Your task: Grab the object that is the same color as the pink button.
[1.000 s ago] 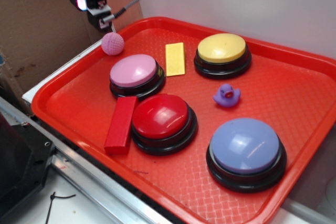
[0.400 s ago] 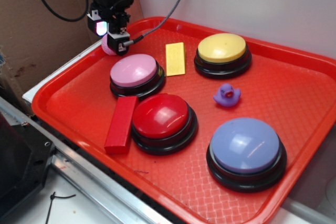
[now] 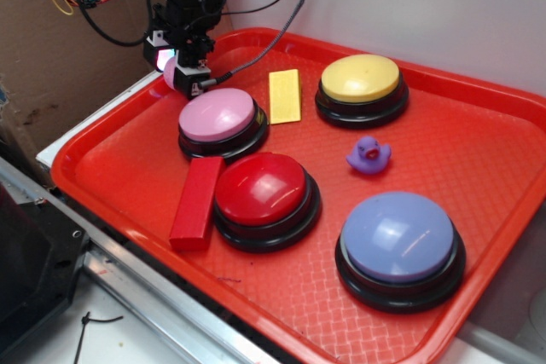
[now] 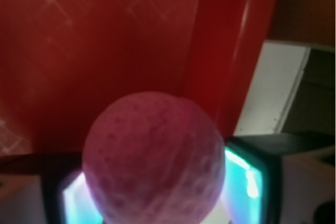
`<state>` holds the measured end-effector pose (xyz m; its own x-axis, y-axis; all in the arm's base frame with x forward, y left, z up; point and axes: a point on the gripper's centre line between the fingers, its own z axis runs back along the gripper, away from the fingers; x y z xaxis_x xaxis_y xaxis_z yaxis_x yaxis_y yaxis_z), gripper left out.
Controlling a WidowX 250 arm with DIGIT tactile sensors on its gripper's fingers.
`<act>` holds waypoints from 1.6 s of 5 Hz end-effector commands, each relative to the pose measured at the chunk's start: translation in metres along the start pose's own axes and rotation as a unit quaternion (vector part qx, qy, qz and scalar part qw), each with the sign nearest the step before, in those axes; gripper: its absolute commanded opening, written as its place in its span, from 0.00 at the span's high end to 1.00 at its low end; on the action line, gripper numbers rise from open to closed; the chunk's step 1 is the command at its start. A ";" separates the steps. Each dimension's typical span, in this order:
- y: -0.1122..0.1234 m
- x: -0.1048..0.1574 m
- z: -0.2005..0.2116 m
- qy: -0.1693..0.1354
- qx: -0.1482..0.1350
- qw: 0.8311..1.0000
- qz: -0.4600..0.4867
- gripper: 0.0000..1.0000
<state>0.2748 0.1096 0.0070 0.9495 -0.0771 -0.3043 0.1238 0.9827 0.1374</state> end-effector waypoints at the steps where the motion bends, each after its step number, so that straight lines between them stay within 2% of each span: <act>1: 0.004 -0.006 0.026 -0.048 0.002 0.999 0.013 1.00; 2: 0.001 -0.021 0.076 -0.114 -0.004 0.993 0.023 1.00; 3: -0.002 -0.040 0.123 -0.162 -0.036 0.986 0.032 1.00; 4: -0.015 -0.059 0.157 -0.193 -0.071 0.978 0.026 1.00; 5: -0.038 -0.082 0.186 -0.214 -0.100 0.972 0.007 1.00; 6: -0.056 -0.096 0.197 -0.211 -0.086 0.974 0.007 1.00; 7: -0.073 -0.108 0.206 -0.174 -0.058 0.982 0.033 1.00; 8: -0.073 -0.111 0.204 -0.162 -0.058 0.983 0.063 1.00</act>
